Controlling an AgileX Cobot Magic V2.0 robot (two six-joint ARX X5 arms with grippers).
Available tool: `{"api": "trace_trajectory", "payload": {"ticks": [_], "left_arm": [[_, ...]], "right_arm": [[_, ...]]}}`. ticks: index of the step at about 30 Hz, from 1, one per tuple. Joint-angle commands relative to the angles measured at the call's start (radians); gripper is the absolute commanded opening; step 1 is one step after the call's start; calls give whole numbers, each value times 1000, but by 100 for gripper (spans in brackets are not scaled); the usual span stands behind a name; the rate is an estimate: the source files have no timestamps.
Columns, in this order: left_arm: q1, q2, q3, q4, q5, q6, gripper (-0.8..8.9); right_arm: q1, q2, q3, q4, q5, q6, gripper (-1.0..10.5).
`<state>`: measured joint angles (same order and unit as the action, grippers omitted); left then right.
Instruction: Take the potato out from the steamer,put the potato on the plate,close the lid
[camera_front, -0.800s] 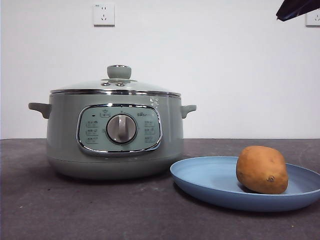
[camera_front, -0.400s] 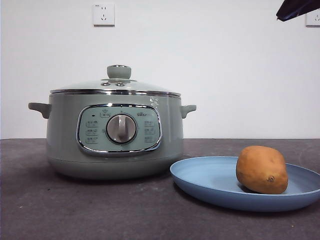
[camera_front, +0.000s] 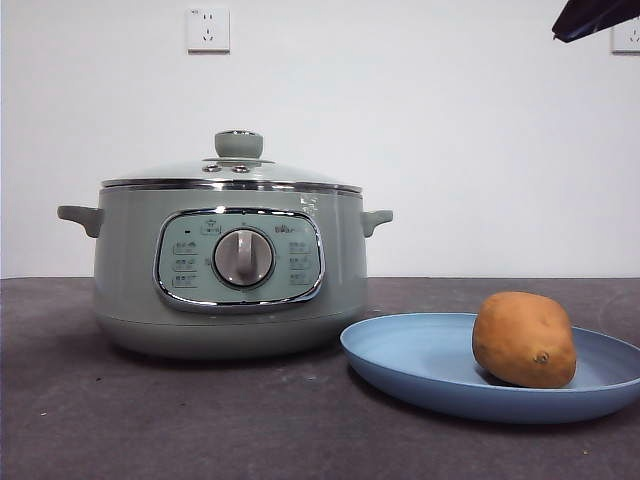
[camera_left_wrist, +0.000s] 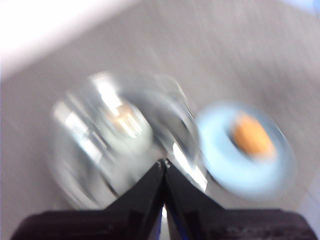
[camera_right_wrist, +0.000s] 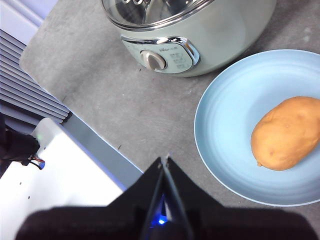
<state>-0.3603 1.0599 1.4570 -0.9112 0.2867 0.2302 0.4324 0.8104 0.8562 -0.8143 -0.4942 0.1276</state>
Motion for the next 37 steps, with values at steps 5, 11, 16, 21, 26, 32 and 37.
{"api": "trace_trajectory", "payload": {"ticks": [5,11,16,21,26,32,37], "left_arm": [[191,-232,-210,458,7,27,-3],[317,-464,-562,792,-3,27,-3],[350,-629,-836,937,-26,12,-3],[355,-754,-1038,967,-90,-40,-3],[356,-862,-1195,970,-113,-74,-3],[356,-961,-1316,969,-133,-100,-3],[356,-1014,-1384,961,-153,-113,-3]], "right_arm": [[2,0,3,5,2,5,1],[2,0,3,5,3,5,1],[2,0,3,5,2,5,1],[2,0,3,5,3,5,1],[2,0,3,5,2,5,1],[2,0,3,5,3,5,1],[2,0,3,5,2,5,1]]}}
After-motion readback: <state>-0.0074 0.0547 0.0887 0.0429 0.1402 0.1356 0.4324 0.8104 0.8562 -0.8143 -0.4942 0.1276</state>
